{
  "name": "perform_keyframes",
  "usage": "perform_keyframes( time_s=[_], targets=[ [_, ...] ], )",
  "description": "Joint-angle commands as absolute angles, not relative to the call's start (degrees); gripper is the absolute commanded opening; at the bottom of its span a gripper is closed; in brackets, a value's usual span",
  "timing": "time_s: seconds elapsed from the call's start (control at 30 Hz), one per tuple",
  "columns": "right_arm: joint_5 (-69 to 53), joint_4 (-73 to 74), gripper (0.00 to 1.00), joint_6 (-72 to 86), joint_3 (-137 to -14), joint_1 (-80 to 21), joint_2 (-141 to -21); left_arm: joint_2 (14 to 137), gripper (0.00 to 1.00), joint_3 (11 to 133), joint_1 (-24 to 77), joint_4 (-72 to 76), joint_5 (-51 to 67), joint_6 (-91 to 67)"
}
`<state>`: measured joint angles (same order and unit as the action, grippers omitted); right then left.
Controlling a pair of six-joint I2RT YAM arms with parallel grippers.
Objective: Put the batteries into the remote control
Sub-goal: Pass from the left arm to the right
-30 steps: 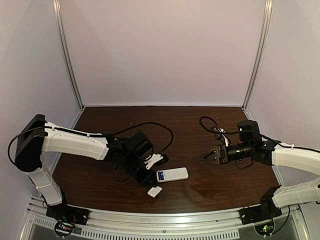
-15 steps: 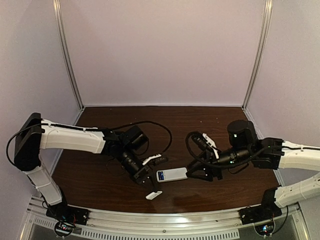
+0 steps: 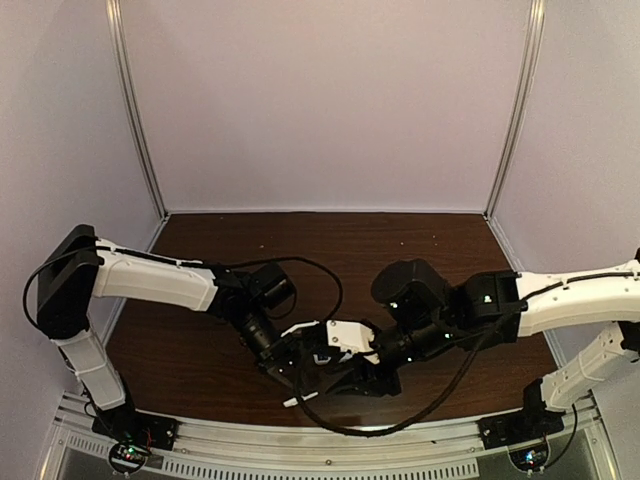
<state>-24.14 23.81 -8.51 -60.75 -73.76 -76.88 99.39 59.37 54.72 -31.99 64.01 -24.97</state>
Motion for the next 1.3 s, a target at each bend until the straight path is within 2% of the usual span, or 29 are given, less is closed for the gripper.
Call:
perform_keyframes(
  time_s=[0.0, 0.8, 0.97, 1.27],
  targets=[
    [-16.97, 28.13, 0.40, -14.85, -64.07, -76.63, -80.30, 100.99, 0.00, 61.67, 54.40, -34.35, 66.91, -22.98],
    [-9.81, 27.07, 0.36, -20.68, -69.01, -81.76, -88.85, 103.51, 0.00, 63.81, 54.43, -35.35, 68.93, -21.88],
    [-9.67, 27.23, 0.25, -21.17, -70.02, -81.87, -89.89, 103.89, 0.00, 64.07, 54.43, -35.42, 69.46, -21.67],
    [-10.01, 27.65, 0.16, -21.13, -69.74, -81.93, -90.08, 103.97, 0.00, 64.45, 54.48, -35.49, 70.71, -21.27]
  ],
)
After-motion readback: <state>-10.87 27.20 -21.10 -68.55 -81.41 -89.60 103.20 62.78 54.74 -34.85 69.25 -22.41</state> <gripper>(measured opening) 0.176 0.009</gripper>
